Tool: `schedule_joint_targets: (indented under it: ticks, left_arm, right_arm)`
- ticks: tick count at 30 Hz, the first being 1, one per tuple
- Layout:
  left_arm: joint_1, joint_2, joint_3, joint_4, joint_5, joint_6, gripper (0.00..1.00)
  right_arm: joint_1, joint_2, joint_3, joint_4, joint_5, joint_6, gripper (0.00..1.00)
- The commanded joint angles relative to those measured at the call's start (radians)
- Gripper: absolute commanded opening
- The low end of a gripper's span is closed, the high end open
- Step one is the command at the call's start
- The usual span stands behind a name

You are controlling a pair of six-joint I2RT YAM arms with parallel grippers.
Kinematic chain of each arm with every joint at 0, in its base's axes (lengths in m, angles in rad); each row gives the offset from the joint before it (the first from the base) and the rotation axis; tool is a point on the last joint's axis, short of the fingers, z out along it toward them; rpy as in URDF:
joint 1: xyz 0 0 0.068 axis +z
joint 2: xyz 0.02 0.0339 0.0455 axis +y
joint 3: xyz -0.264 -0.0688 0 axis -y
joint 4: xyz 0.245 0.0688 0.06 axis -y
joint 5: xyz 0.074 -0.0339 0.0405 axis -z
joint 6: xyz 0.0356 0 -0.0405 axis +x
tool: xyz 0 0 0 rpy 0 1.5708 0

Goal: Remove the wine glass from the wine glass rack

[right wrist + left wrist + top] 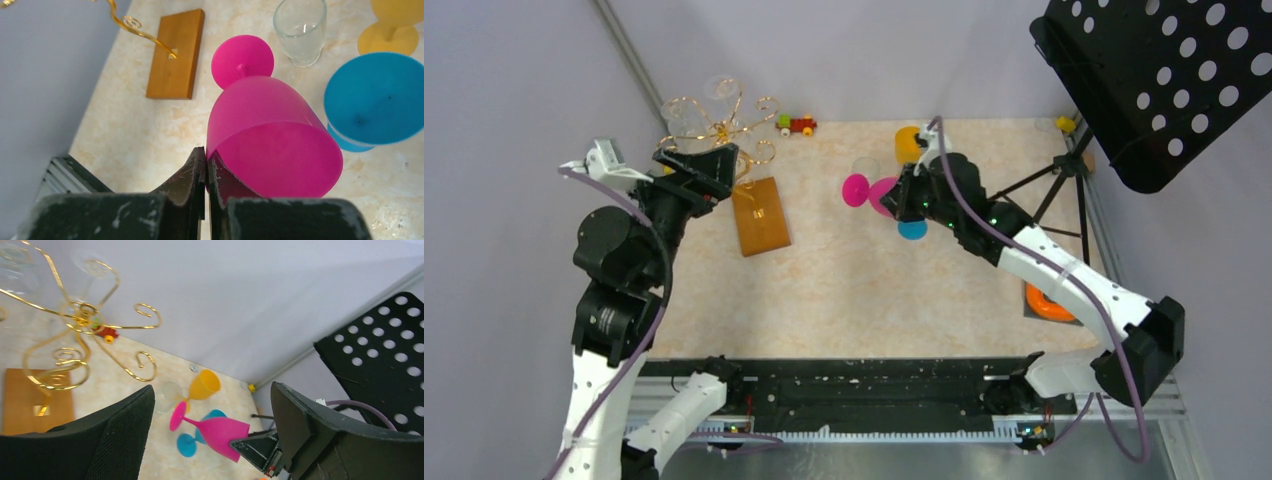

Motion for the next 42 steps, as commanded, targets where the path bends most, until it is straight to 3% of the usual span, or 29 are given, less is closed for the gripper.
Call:
schedule_joint_targets:
  ticks: [1, 12, 28, 42]
  left_arm:
    - [0.004, -0.023, 0.043, -0.078, -0.178, 0.13, 0.89]
    - [0.004, -0.043, 0.054, -0.121, -0.252, 0.208, 0.89]
    - [0.003, -0.022, 0.076, -0.129, -0.269, 0.288, 0.91]
    - [0.004, -0.023, 0.078, -0.139, -0.282, 0.313, 0.92]
  right_arm:
    - [0.063, 0.116, 0.194, -0.223, 0.093, -0.156, 0.0]
    - [0.119, 0.418, 0.448, -0.501, 0.118, -0.335, 0.0]
    - [0.179, 0.655, 0.69, -0.686, 0.232, -0.394, 0.0]
    - [0.18, 0.694, 0.733, -0.69, 0.244, -0.389, 0.19]
